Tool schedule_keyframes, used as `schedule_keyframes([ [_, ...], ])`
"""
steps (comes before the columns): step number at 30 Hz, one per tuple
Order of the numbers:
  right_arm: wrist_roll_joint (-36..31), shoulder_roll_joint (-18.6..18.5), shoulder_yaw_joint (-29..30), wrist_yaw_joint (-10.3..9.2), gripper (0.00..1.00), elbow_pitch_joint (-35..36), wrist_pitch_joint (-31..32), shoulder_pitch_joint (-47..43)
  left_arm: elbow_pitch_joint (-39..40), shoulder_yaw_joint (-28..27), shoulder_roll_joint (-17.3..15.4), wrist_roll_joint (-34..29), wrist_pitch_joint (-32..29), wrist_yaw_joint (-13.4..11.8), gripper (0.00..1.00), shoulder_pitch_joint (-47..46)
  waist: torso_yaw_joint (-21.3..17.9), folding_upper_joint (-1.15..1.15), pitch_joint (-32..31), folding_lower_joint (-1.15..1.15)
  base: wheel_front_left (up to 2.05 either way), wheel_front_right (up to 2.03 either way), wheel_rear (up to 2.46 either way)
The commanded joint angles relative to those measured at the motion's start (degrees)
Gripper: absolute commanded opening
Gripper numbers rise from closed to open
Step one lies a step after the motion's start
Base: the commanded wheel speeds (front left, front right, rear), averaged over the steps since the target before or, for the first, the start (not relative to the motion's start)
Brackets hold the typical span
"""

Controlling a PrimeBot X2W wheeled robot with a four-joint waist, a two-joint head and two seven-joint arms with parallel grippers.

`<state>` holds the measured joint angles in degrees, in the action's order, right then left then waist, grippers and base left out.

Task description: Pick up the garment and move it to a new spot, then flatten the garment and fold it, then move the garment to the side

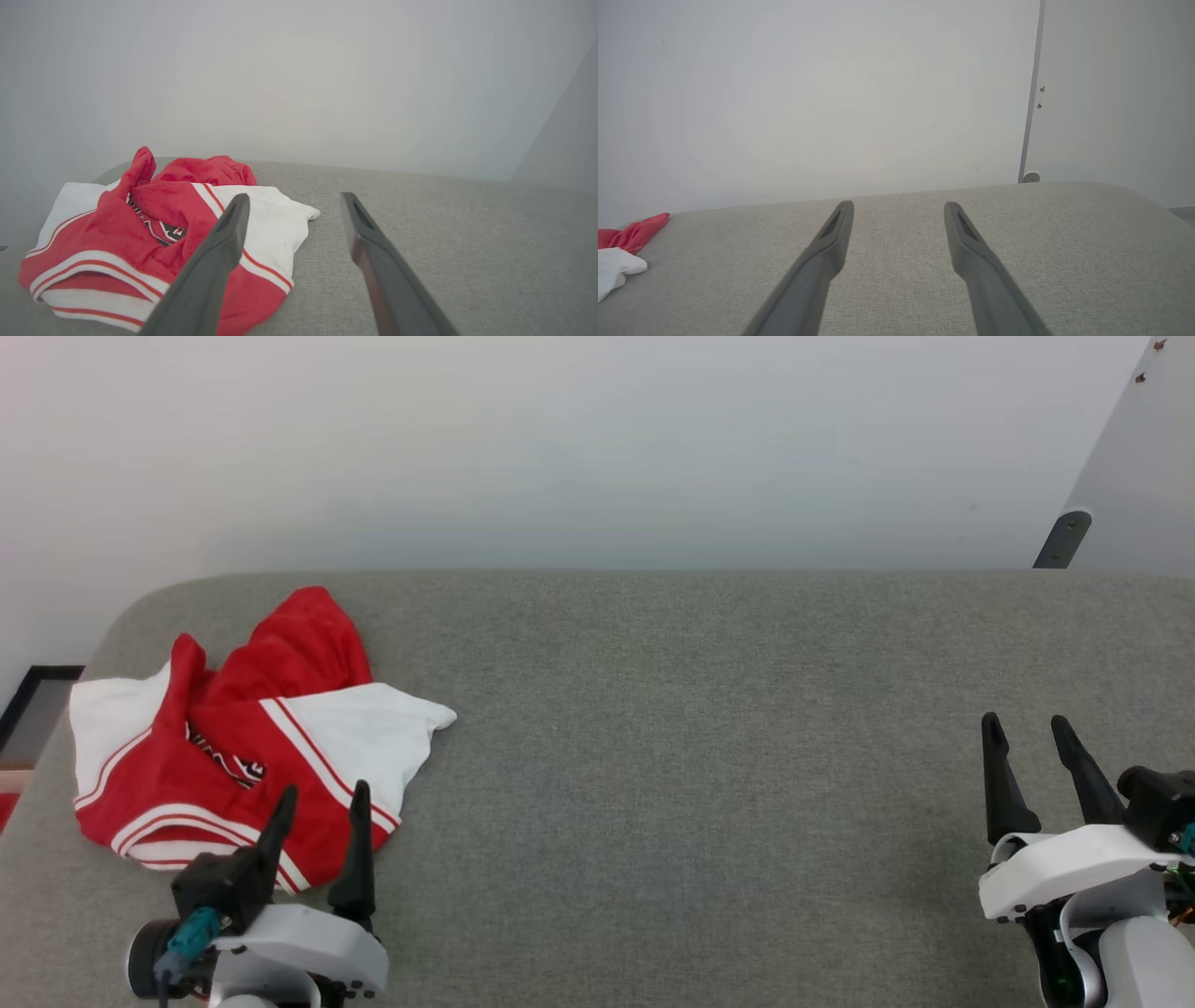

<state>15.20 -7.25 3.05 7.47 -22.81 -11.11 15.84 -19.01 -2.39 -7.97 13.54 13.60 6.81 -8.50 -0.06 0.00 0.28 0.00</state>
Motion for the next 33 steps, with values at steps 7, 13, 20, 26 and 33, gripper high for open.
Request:
schedule_keyframes([
  [7, -2.11, 0.52, 1.23, 0.04, 1.00, 0.17, -1.13, -0.77, -0.49, -0.49, 0.03, -3.20, 1.15, 0.40, 1.00, -0.71, 0.09, 0.00, -0.31, 0.00, 0.00, 0.00, 0.00],
  [13, -3.42, 1.00, 1.61, 0.04, 1.00, 0.28, -1.59, -1.01, -0.96, -0.39, 0.19, -4.98, 1.68, 0.53, 1.00, -0.92, 0.25, 0.00, -0.13, 0.00, 0.00, 0.00, 0.00],
  [20, -2.32, 1.48, 1.64, 0.04, 1.00, 0.54, -1.63, -1.31, -1.39, -0.68, 0.39, -4.29, 1.57, 0.67, 1.00, -1.30, 1.69, 0.00, -0.18, 0.00, 0.00, 0.00, 0.00],
  [26, -1.03, 1.54, 0.60, 0.04, 1.00, 1.10, -1.50, -1.89, -1.70, -0.82, 0.79, -4.68, 1.56, 0.57, 1.00, -1.42, 5.99, 0.00, 0.08, 0.00, 0.00, 0.00, 0.00],
  [33, -0.41, 1.46, 0.34, 0.04, 1.00, 1.31, -1.31, -2.46, -2.20, -0.25, 1.61, -5.26, 1.56, 0.24, 1.00, -0.94, 13.85, 0.00, -0.01, 0.00, 0.00, 0.00, 0.00],
])
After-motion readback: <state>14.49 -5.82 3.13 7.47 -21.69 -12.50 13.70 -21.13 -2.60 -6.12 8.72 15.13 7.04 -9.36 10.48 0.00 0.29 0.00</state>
